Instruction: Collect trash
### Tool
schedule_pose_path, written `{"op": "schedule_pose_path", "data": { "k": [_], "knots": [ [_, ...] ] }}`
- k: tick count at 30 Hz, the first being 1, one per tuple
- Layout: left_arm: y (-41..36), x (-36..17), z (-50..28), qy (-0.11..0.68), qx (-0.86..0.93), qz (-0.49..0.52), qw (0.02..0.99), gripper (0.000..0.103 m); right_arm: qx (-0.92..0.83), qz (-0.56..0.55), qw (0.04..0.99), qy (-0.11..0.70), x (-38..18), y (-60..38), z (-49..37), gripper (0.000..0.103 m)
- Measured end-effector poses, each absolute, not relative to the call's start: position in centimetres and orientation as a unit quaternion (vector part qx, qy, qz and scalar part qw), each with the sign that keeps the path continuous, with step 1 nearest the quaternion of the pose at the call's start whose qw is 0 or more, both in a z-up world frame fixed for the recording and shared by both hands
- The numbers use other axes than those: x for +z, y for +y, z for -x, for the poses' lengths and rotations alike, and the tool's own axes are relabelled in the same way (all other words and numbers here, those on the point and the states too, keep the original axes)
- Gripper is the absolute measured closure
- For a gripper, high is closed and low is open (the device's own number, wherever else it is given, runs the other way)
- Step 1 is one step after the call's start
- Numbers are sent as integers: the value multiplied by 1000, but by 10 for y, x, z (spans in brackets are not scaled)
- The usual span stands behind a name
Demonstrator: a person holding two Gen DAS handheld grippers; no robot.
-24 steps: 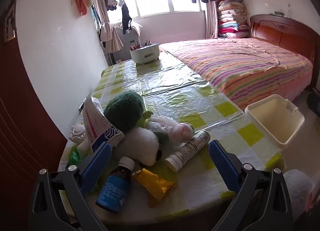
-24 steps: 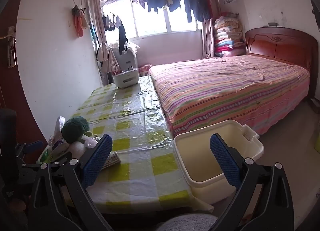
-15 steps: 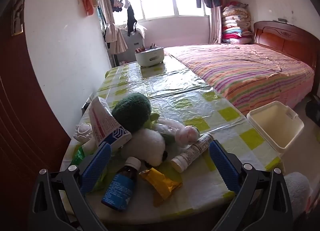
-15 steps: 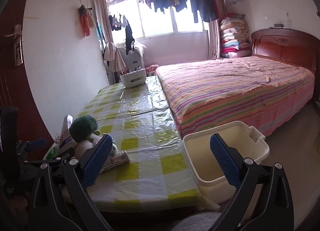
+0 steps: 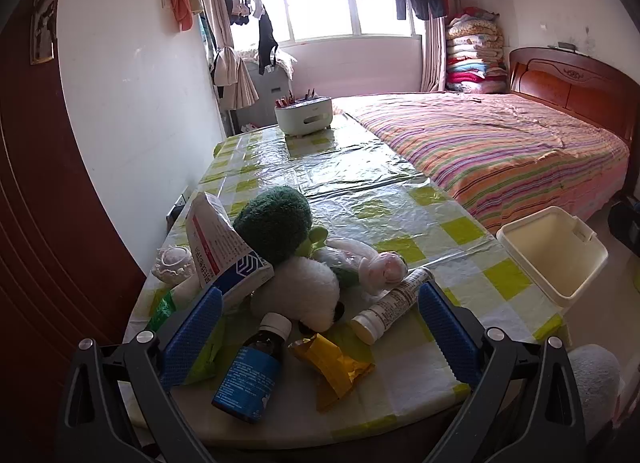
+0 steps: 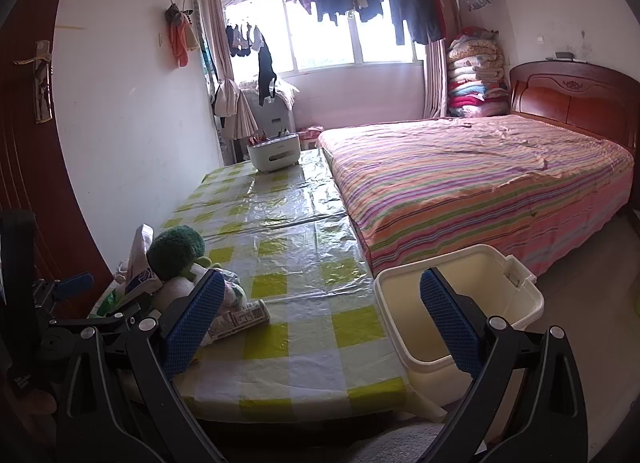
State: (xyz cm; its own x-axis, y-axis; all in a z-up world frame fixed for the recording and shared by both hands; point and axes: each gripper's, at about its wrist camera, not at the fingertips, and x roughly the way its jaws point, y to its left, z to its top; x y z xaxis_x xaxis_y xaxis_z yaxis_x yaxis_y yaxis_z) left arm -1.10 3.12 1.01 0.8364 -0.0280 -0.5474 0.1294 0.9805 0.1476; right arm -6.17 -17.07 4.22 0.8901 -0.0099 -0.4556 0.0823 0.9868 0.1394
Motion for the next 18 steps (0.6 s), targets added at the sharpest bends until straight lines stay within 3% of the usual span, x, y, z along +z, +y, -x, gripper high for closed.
{"op": "schedule_pose_path", "data": {
  "k": [18],
  "knots": [
    [32, 11, 7, 292, -44, -73, 953, 8, -27, -85, 966, 243, 40, -176, 57, 6]
  ]
}}
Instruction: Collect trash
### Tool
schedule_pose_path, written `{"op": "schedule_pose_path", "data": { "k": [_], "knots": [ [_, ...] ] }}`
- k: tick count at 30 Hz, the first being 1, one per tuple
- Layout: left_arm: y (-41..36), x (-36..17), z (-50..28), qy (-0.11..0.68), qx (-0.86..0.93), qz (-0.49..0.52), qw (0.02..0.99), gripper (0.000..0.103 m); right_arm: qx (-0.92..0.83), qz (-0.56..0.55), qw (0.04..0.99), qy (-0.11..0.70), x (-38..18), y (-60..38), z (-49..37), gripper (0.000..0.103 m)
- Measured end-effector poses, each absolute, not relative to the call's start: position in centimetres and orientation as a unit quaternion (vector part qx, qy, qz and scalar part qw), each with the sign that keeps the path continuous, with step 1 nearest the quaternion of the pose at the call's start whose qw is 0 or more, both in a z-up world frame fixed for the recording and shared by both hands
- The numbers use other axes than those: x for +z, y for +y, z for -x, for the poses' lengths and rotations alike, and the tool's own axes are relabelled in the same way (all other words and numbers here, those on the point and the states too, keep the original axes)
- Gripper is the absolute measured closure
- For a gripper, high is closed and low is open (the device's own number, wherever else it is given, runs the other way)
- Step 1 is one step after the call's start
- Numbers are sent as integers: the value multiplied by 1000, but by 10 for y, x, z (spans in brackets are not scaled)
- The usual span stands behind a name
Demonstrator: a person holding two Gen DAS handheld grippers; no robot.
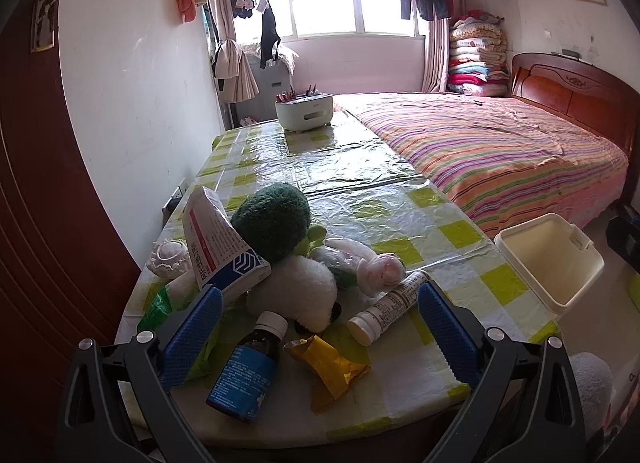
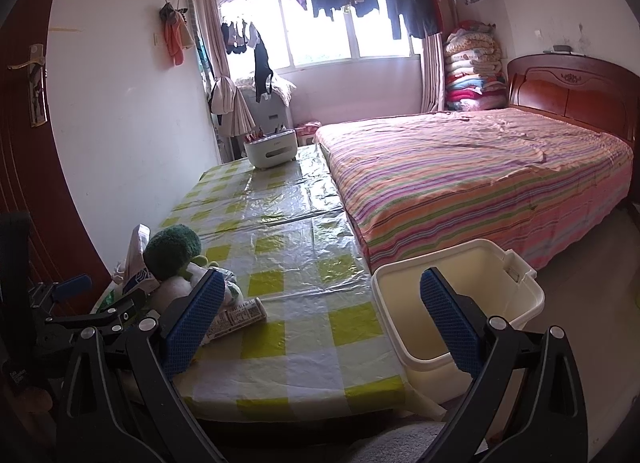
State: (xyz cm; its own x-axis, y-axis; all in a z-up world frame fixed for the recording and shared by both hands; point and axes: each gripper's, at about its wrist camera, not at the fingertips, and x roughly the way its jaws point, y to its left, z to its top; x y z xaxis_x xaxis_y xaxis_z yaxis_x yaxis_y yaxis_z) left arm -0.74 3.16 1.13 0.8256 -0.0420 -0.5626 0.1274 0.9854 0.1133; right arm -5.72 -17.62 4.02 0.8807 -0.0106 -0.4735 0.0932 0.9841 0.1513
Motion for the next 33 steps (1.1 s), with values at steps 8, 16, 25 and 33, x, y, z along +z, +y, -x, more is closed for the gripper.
{"op": "schedule_pose_path", "data": {
  "k": [8, 16, 25, 33],
  "knots": [
    [32, 11, 7, 296, -45, -71, 952, 8, -27, -87, 965, 244, 39, -176, 57, 6],
    [32, 10, 7, 300, -48, -71, 950, 8, -26, -89, 965, 246, 38, -176, 56, 6],
    [31, 9, 7, 301, -48, -69, 950, 8, -26, -90, 964, 247, 37, -176, 57, 6],
    [30, 8, 7, 305, -50, -69, 948, 8, -23, -95, 964, 248, 37, -177, 57, 6]
  ]
}}
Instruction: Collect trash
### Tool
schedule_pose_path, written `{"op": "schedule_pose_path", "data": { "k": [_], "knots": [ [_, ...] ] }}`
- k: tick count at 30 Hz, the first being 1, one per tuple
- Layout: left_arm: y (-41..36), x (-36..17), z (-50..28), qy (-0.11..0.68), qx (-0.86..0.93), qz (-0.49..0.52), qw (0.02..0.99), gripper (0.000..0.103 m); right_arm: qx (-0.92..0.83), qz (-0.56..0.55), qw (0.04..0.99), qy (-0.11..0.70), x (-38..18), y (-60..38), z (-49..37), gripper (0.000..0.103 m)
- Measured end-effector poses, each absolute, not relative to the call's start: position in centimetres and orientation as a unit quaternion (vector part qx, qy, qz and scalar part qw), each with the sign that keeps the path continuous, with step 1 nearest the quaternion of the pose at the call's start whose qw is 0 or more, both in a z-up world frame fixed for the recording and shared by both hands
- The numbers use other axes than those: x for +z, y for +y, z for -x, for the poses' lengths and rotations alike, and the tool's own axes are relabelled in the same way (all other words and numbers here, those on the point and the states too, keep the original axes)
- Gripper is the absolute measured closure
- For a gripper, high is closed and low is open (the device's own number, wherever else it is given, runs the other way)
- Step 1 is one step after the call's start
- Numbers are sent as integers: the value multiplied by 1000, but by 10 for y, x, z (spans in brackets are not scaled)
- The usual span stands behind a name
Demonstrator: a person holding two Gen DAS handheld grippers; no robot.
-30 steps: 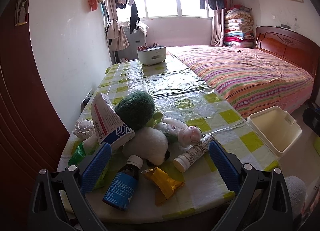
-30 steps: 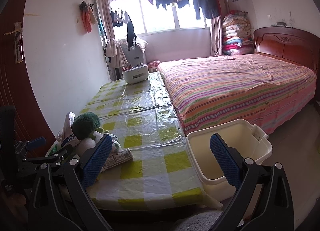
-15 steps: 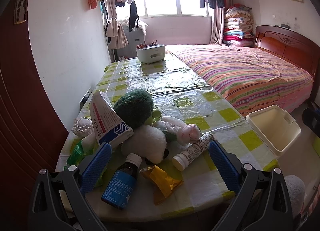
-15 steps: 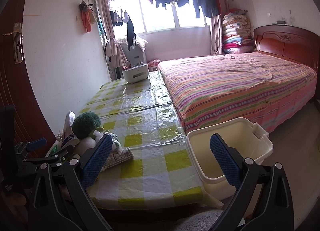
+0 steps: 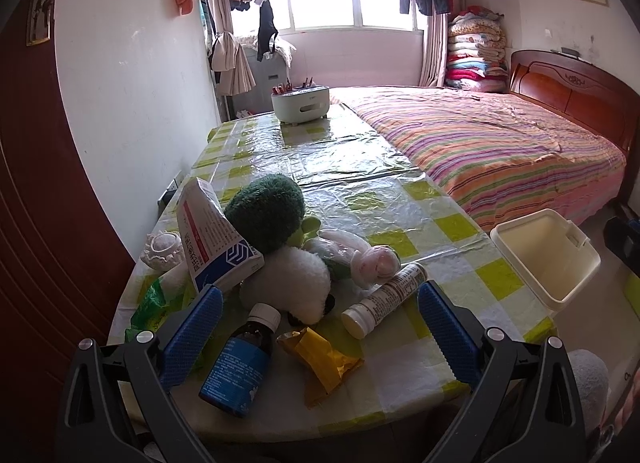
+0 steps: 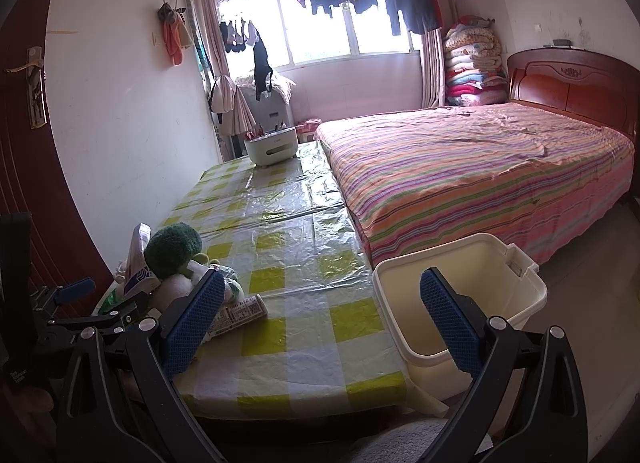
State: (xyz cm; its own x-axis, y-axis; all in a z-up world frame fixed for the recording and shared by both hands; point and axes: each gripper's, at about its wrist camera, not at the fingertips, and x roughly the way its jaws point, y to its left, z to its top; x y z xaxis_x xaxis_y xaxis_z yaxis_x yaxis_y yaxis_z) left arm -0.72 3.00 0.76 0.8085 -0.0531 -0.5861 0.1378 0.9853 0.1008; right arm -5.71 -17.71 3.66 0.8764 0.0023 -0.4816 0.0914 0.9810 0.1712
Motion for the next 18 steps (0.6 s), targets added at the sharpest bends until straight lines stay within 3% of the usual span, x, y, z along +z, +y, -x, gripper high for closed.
{"op": "schedule_pose_path", "data": {
  "k": [18],
  "knots": [
    [28, 6, 7, 309, -53, -68, 947, 8, -23, -97, 964, 248, 34, -180, 58, 6]
  ]
}}
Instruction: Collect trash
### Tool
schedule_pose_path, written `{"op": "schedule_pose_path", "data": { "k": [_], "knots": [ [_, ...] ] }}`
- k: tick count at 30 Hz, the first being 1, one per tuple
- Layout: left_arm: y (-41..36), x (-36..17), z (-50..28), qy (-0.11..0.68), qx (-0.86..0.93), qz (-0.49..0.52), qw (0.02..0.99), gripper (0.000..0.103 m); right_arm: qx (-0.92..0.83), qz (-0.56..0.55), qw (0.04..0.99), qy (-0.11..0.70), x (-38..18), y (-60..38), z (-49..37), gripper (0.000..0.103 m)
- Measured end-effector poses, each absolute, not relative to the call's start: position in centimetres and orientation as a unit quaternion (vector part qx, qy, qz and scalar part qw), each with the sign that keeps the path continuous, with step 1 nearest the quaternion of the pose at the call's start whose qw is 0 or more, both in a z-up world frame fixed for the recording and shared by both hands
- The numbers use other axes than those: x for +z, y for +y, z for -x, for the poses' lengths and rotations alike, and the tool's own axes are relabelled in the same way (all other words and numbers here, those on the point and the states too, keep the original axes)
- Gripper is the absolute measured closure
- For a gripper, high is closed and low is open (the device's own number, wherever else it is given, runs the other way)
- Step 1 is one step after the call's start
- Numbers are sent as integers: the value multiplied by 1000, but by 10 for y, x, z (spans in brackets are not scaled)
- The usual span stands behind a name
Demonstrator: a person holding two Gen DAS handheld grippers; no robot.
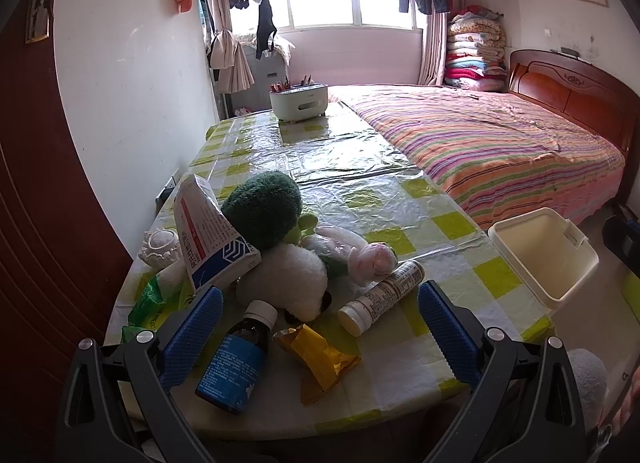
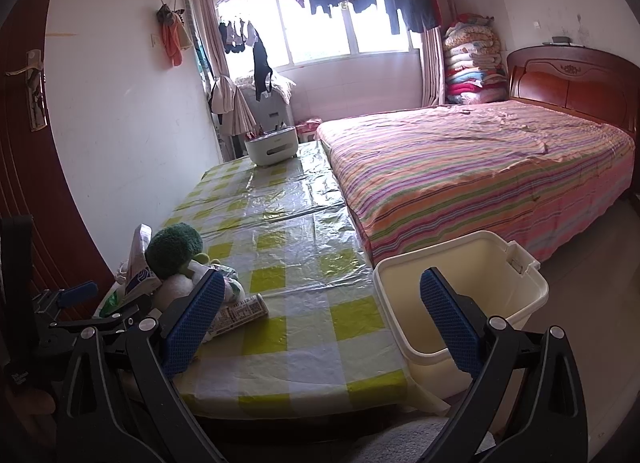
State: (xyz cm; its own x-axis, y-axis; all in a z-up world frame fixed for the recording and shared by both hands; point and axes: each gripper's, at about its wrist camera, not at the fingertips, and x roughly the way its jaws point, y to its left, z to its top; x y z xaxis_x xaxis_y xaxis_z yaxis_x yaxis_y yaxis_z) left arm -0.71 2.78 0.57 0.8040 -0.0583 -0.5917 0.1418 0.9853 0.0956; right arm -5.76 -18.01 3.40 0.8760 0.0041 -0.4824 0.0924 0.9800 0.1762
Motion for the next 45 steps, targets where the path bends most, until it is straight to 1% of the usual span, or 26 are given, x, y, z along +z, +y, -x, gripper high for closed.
{"op": "schedule_pose_path", "data": {
  "k": [20, 28, 38, 45],
  "knots": [
    [29, 4, 9, 309, -52, -68, 947, 8, -19, -100, 963, 250, 32, -181, 58, 6],
    [41, 2, 15, 303, -41, -61, 950, 8, -1, -90, 963, 252, 30, -171, 52, 6],
    [70, -7, 25, 302, -13, -42, 952, 8, 61, -63, 966, 245, 21, -142, 32, 6],
    [94, -18, 22, 320, 11, -13, 947, 8, 130, -50, 959, 246, 4, -119, 5, 6]
  ]
}}
